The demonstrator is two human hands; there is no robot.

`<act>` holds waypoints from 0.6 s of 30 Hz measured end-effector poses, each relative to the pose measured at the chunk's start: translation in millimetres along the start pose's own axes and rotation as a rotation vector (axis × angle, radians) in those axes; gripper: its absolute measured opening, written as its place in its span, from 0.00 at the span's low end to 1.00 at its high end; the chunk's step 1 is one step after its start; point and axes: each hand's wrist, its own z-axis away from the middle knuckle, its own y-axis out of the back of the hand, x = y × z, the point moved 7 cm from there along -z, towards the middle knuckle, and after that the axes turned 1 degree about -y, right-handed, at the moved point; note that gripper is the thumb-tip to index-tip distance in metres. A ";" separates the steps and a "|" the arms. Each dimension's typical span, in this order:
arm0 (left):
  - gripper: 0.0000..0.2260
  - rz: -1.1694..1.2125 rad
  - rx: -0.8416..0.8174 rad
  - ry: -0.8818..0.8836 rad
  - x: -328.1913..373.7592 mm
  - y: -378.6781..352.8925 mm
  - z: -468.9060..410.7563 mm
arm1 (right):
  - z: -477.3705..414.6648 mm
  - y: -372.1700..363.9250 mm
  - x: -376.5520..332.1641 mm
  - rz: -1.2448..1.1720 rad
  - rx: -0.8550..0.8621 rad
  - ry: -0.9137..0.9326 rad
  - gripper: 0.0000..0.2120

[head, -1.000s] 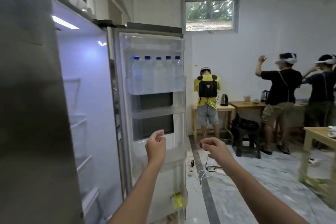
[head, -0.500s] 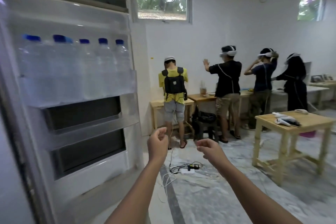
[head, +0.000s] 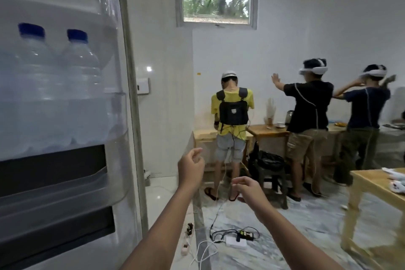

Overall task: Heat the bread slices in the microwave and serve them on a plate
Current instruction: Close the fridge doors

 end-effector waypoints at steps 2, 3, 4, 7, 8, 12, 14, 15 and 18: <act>0.14 -0.053 0.015 -0.012 -9.2 -4.5 -34.0 | -40.7 -19.7 2.9 0.001 -0.053 -0.004 0.07; 0.14 -0.093 0.018 -0.025 -14.4 -5.8 -51.1 | -61.0 -31.2 3.2 -0.001 -0.080 -0.008 0.07; 0.14 -0.151 0.018 -0.046 -18.6 -6.1 -67.4 | -80.8 -44.2 2.7 -0.007 -0.110 -0.010 0.07; 0.15 -0.322 0.056 -0.142 -22.9 3.1 -110.9 | -131.4 -87.0 -6.8 -0.033 -0.209 -0.011 0.08; 0.15 -0.351 0.094 -0.173 -19.6 9.9 -122.8 | -146.2 -101.9 -13.4 -0.034 -0.244 -0.006 0.08; 0.14 -0.458 0.351 -0.331 20.1 50.9 -157.8 | -193.9 -166.1 -56.1 -0.100 -0.390 0.050 0.09; 0.15 -0.553 0.465 -0.411 41.1 69.4 -162.2 | -204.1 -198.4 -76.6 -0.163 -0.470 0.080 0.08; 0.15 -0.614 0.507 -0.442 49.1 75.8 -161.6 | -205.0 -214.6 -84.9 -0.188 -0.522 0.097 0.06; 0.16 -0.872 0.603 -0.510 65.1 88.8 -156.5 | -201.6 -263.2 -100.9 -0.212 -0.685 0.170 0.07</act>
